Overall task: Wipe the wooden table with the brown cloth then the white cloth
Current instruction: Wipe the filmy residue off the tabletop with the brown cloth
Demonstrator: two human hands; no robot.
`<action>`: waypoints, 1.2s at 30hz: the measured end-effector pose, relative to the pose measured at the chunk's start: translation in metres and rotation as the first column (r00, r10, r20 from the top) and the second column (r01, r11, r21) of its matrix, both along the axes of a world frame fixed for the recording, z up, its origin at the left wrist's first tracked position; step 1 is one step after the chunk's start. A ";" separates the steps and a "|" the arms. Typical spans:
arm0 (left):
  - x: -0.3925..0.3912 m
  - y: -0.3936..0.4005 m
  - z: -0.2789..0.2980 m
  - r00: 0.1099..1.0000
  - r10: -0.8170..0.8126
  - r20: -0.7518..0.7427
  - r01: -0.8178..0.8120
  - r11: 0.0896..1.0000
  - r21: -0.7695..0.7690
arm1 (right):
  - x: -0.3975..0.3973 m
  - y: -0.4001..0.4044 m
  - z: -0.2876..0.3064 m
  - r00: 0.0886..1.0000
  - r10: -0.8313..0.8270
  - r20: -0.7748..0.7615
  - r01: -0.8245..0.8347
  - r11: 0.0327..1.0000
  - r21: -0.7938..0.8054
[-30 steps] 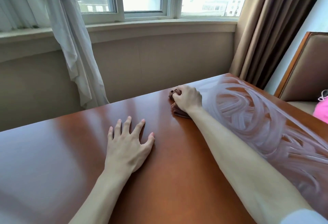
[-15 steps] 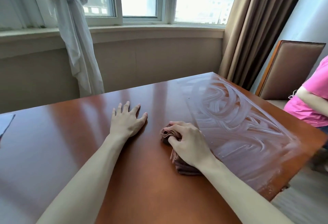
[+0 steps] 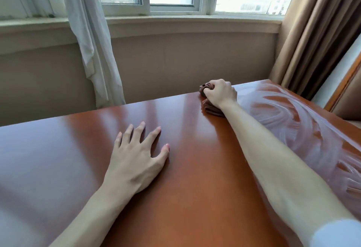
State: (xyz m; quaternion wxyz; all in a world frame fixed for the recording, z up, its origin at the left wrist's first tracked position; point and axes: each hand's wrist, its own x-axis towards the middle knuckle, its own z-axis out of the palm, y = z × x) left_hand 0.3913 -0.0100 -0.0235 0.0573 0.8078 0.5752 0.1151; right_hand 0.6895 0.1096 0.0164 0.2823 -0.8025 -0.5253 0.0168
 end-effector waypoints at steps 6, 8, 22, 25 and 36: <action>0.000 0.000 0.001 1.000 0.014 0.006 -0.014 1.000 -0.001 | 0.008 0.017 0.001 1.000 0.009 0.027 -0.009 1.000 0.001; 0.001 0.000 0.002 1.000 0.009 0.002 -0.009 1.000 -0.007 | 0.000 -0.009 -0.001 0.999 0.014 0.052 -0.015 1.000 0.015; 0.032 -0.011 0.024 0.985 -0.156 -0.079 0.153 0.987 -0.049 | -0.094 -0.285 -0.004 0.959 0.283 0.004 -0.282 0.958 0.052; 0.032 -0.015 0.012 0.987 -0.158 -0.031 0.156 0.986 -0.062 | -0.078 -0.257 -0.005 0.964 0.265 -0.007 -0.264 0.964 0.026; 0.032 -0.011 0.004 0.993 -0.118 0.031 0.117 0.993 0.013 | 0.029 -0.019 -0.003 0.998 0.058 0.001 -0.058 0.998 -0.017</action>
